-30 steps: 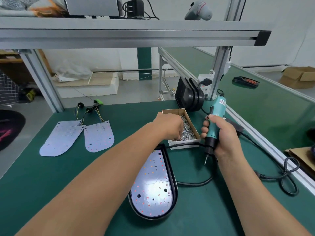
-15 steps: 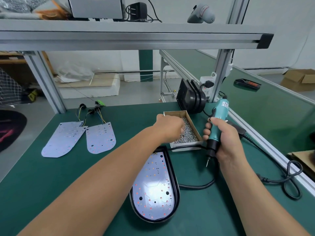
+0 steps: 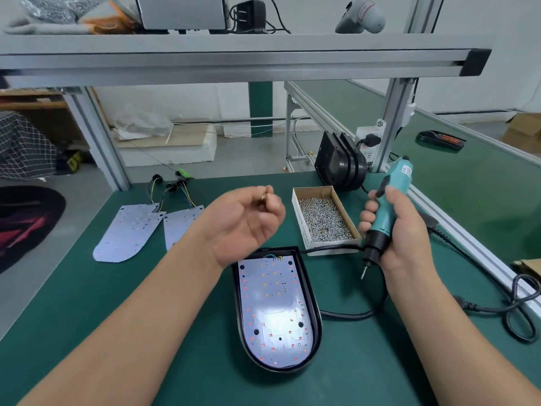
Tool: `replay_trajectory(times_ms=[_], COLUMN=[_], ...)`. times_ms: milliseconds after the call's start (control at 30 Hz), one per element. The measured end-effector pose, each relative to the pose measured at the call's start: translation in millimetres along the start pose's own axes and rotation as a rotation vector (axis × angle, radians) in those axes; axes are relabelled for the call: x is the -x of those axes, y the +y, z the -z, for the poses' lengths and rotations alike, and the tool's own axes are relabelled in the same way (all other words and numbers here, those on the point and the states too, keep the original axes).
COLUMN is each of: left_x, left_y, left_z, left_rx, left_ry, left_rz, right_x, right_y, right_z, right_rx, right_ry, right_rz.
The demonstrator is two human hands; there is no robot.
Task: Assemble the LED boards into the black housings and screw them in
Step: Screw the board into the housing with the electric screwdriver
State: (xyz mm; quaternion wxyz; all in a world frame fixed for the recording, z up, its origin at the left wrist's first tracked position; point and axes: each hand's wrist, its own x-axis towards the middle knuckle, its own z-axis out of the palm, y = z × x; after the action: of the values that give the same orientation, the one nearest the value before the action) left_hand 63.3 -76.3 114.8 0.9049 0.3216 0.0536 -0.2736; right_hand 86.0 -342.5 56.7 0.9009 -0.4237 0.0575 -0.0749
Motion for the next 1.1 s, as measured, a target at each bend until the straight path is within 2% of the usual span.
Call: replay_trajectory(times_ms=[133, 433, 600, 833, 1100], left_x=[37, 71, 71, 68, 70], left_y=[-19, -38, -42, -55, -60], left_z=[10, 32, 35, 35, 33], left_rx=[-0.012, -0.456, -0.516, -0.676, -0.685], left_ry=[0.027, -0.007, 0.014, 0.04, 0.019], left_rz=[-0.008, -0.111, -0.166, -0.213, -0.189], right_x=[17, 44, 51, 59, 66], right_y=[5, 1, 5, 7, 11], right_z=[-23, -91, -103, -93, -94], right_rx=[-0.086, -0.347, -0.479, -0.395, -0.406], right_ry=[-0.028, -0.178, -0.198, -0.18, -0.207], right_rz=[0.047, 0.062, 0.077, 0.121, 0.128])
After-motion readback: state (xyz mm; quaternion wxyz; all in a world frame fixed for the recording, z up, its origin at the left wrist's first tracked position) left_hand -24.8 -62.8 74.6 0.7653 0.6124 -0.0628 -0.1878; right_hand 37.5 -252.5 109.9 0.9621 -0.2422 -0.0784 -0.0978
